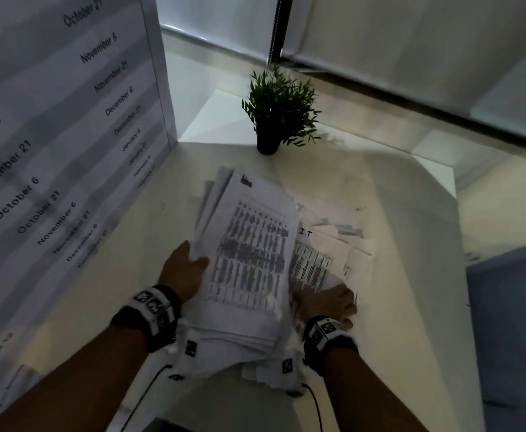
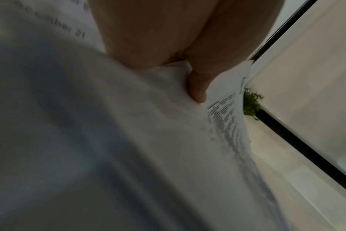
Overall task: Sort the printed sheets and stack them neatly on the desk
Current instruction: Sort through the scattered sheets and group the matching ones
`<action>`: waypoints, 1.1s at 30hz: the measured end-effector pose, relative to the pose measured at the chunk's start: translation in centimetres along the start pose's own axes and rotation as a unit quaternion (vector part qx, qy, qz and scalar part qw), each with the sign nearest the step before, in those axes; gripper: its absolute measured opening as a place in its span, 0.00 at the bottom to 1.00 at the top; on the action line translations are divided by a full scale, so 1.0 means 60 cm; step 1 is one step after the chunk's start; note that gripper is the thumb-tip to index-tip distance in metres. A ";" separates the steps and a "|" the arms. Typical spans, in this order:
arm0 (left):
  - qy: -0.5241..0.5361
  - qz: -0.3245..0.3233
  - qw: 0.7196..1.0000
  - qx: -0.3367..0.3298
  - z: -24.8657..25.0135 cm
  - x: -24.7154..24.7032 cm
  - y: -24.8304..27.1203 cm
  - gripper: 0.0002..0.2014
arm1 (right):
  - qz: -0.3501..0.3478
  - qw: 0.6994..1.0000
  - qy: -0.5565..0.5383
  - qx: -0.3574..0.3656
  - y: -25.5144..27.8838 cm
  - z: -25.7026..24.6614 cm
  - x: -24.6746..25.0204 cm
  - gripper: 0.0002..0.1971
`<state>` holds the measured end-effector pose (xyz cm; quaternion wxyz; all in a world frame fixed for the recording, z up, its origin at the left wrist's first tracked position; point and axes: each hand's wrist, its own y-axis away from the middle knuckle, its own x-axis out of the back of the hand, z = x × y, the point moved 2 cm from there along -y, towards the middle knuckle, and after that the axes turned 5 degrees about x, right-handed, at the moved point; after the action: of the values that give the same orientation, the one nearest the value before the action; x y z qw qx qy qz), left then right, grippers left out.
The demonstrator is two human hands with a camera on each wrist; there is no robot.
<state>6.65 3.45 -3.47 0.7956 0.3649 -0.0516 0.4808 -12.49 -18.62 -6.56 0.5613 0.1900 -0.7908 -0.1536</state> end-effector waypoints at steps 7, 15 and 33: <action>0.071 0.037 0.995 -0.051 0.022 0.126 -0.004 0.22 | -0.020 0.995 0.063 0.078 -0.056 -0.008 0.044 0.65; 0.147 0.005 0.989 -0.016 0.004 0.093 -0.025 0.20 | -0.038 0.992 -0.051 0.111 -0.051 -0.003 0.099 0.23; -0.052 -0.045 0.998 0.007 -0.005 -0.068 -0.032 0.24 | 0.035 0.916 -0.231 0.327 0.039 -0.111 0.303 0.10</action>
<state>5.94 0.16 -6.49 0.8099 0.3972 -0.0729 0.4254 -11.90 -25.37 11.71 0.2747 0.2940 -0.9107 0.0934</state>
